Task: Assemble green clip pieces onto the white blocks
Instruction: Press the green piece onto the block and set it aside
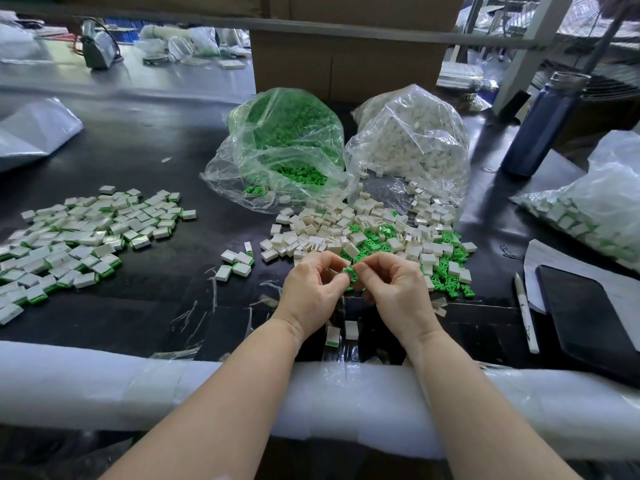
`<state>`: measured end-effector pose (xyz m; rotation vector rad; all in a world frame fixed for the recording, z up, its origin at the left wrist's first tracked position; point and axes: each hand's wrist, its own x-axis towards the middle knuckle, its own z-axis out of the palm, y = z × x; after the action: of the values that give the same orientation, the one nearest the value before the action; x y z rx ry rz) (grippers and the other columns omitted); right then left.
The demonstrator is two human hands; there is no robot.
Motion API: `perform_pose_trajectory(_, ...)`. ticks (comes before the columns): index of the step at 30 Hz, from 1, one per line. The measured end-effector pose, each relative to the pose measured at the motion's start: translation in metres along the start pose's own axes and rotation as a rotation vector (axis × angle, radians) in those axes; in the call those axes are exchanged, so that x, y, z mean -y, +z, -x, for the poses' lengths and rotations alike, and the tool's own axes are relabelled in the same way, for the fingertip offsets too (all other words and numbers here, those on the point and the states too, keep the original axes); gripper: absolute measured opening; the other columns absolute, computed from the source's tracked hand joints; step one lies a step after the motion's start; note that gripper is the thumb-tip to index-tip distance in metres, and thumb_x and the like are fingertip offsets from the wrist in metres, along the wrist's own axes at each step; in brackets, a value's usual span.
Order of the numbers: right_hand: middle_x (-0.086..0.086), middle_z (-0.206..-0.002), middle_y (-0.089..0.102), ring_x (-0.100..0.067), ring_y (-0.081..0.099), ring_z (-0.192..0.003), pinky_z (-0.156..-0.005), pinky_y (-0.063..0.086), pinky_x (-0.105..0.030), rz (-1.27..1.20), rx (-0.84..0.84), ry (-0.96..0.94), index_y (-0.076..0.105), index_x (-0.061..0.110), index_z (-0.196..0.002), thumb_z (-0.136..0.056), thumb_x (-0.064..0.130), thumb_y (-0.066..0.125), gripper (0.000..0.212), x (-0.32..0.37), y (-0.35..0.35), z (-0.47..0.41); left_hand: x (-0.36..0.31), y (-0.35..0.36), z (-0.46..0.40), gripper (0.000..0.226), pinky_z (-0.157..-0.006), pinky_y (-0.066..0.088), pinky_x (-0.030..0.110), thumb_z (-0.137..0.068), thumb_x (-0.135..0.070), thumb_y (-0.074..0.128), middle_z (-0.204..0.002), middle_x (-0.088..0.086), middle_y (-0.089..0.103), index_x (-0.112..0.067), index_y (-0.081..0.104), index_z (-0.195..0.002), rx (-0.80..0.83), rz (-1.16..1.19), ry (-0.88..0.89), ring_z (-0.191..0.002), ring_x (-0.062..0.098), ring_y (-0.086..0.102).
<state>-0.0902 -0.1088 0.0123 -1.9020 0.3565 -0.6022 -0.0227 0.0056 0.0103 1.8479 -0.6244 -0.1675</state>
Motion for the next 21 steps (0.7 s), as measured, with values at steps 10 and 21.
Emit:
perform_pose_trajectory(10,0.006,-0.082,0.068,-0.013,0.064,-0.083,-0.077,0.051,-0.021,0.01,-0.029,-0.007,0.069,0.017,-0.09,-0.089,0.011,0.06,0.011,-0.002,-0.001,-0.002,-0.004,-0.003,0.001,0.016,-0.073,0.045,0.015,-0.086,-0.006,0.06,-0.104,0.016,0.054,-0.02,0.065,-0.087,0.048,0.069,0.02,-0.078,0.013,0.051)
perform_pose_trajectory(21,-0.004,-0.069,0.069,-0.015,0.063,-0.066,-0.06,0.054,-0.021,-0.339,0.231,0.141,0.074,0.019,-0.079,-0.091,0.012,0.058,0.021,0.009,-0.003,0.002,-0.001,-0.001,0.001,0.019,-0.077,0.04,0.007,-0.084,-0.008,0.064,-0.099,-0.004,0.041,-0.026,0.061,-0.087,0.174,0.11,0.076,-0.078,0.003,0.045)
